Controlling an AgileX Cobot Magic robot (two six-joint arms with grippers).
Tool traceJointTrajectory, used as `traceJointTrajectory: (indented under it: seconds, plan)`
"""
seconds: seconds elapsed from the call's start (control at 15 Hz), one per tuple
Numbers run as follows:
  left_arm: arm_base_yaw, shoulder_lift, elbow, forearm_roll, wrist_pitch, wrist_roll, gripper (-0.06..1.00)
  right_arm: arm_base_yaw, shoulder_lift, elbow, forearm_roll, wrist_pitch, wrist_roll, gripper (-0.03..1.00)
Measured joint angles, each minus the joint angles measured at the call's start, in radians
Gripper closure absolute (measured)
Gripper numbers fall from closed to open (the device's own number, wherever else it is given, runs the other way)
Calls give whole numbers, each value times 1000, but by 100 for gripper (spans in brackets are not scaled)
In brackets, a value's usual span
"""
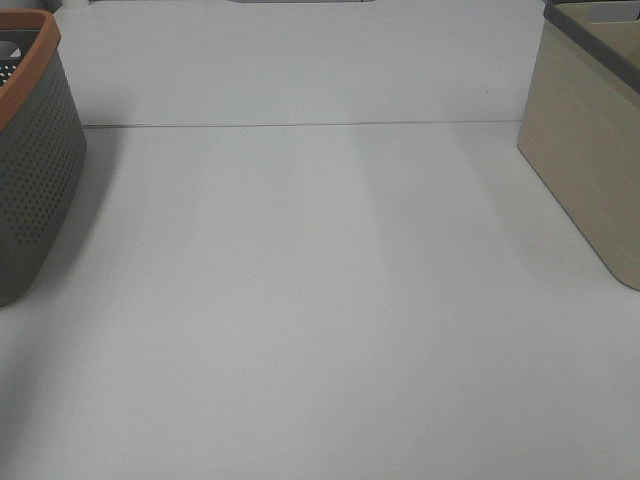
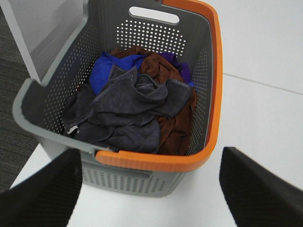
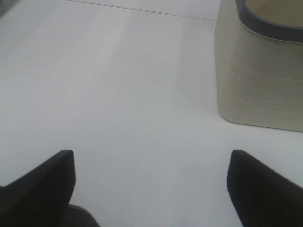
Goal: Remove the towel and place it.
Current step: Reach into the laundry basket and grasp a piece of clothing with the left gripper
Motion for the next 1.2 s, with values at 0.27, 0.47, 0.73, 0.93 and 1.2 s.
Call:
traceJointTrajectory:
  seconds: [0.27, 0.47, 0.73, 0.93, 1.2]
  plan:
    - [0, 261, -119, 59, -59, -154, 20, 0, 0, 0, 0, 0, 1, 12]
    - [0, 418, -183, 206, -61, -327, 20, 0, 0, 0, 0, 0, 2, 12]
    - [0, 570, -217, 368, -98, -573, 20, 0, 0, 0, -6, 0, 16, 12]
    - [0, 655, -218, 449, -126, -694, 20, 0, 0, 0, -15, 0, 26, 12]
    - [69, 756, -219, 455, -216, -760, 20, 0, 0, 0, -17, 0, 27, 12]
